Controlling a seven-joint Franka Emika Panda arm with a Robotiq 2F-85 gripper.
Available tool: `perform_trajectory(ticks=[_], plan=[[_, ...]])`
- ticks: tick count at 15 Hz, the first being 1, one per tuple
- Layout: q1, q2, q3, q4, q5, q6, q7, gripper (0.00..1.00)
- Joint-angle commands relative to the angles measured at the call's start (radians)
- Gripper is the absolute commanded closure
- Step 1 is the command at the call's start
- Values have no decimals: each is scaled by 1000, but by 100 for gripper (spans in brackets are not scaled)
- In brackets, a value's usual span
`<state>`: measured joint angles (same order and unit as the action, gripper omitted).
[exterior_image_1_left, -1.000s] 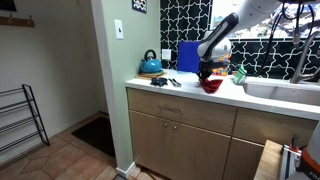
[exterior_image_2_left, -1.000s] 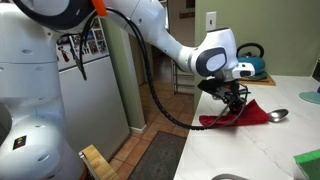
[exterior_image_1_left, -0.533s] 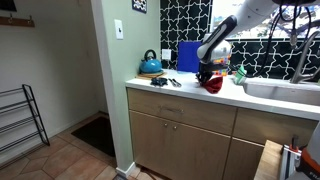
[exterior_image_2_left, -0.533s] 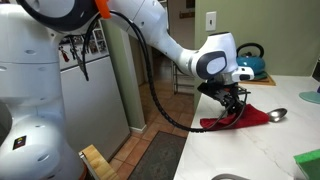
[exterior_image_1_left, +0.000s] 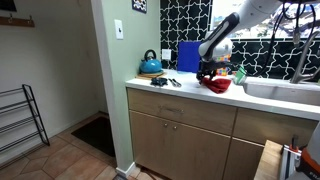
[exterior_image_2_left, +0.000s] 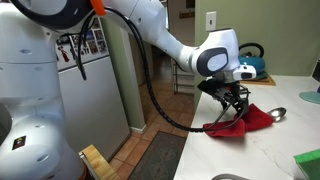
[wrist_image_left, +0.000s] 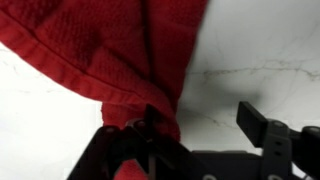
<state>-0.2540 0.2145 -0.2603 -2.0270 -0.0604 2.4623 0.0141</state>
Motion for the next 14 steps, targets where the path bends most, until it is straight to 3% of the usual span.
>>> perform_trajectory(ticks=[1, 9, 14], plan=[[-5, -52, 0, -27, 4, -64, -8, 0], [-17, -92, 11, -16, 104, -173, -73, 0], [-25, -86, -5, 5, 182, -176, 32, 0]])
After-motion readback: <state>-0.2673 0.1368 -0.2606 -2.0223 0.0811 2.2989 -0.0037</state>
